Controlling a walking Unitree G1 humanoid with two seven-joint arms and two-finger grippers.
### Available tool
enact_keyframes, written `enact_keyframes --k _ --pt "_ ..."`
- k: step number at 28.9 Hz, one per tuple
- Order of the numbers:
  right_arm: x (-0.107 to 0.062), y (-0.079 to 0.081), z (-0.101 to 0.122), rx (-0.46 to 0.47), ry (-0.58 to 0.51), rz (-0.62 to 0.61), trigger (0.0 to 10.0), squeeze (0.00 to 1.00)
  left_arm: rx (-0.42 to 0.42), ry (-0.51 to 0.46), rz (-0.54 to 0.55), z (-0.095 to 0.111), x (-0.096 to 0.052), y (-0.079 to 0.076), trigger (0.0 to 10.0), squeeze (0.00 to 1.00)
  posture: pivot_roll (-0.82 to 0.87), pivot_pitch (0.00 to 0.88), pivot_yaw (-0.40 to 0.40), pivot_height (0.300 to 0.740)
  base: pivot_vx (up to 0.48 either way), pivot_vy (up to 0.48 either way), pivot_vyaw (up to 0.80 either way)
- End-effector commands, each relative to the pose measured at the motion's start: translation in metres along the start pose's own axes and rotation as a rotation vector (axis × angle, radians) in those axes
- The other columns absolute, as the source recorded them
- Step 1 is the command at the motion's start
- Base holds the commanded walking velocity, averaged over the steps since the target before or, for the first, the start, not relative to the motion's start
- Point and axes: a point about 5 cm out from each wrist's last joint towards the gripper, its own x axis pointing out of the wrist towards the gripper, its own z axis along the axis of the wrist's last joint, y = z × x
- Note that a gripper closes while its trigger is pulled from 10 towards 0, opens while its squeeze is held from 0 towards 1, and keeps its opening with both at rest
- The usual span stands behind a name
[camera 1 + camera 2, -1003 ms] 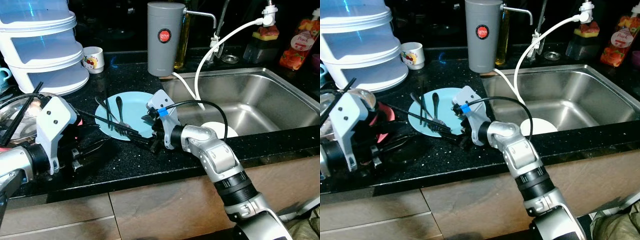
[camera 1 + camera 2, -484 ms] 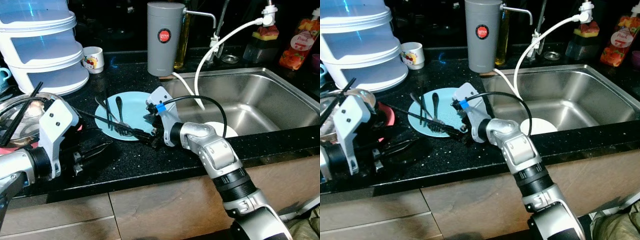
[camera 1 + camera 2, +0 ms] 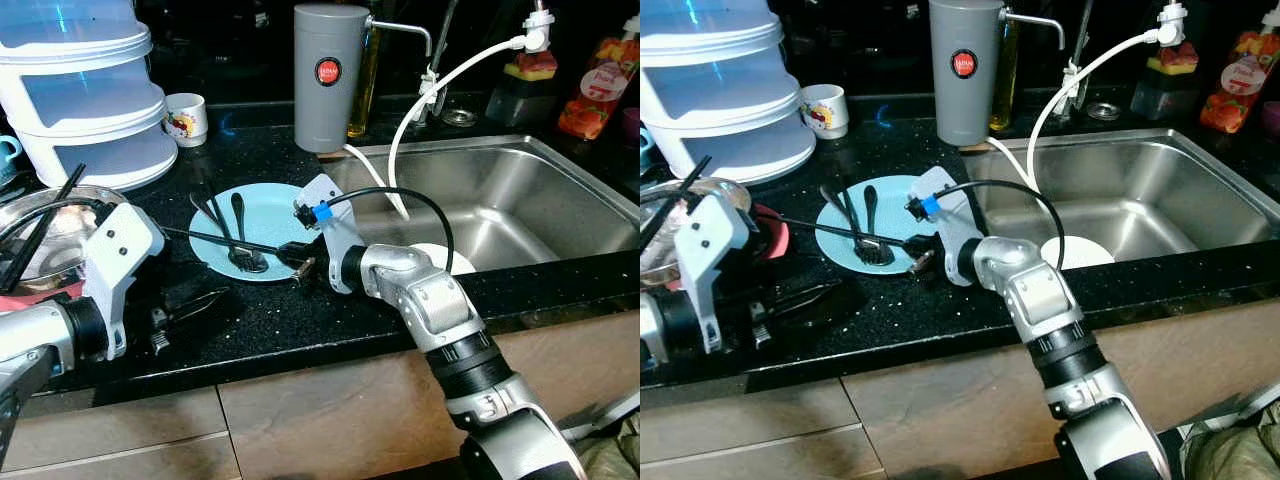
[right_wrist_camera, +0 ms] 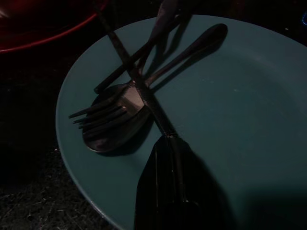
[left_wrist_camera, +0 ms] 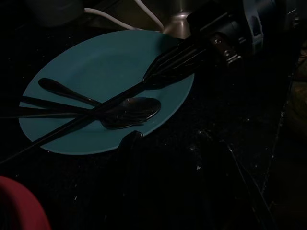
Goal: Kitchen organization
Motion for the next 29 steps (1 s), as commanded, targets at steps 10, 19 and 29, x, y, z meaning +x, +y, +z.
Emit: enact_keyframes --k 10,19,29 --pt "-0.01 -0.021 0.027 0.149 -0.141 -0.037 0.0 0.0 0.016 0.0 -0.01 0.001 0.001 -0.001 10.0 0.0 0.06 0.094 -0.037 0.74 0.0 0.0 0.0" --pt "-0.015 -0.018 0.033 -0.032 -0.189 0.005 7.9 0.0 0.013 -0.01 -0.022 0.0 0.002 -0.003 10.0 0.0 0.05 0.087 -0.038 0.74 0.0 0.0 0.0" --pt "-0.002 -0.008 0.021 -0.078 -0.154 0.0 10.0 1.0 0.015 0.083 -0.023 -0.01 -0.014 0.002 10.0 0.0 0.06 0.095 -0.036 0.74 0.0 0.0 0.0"
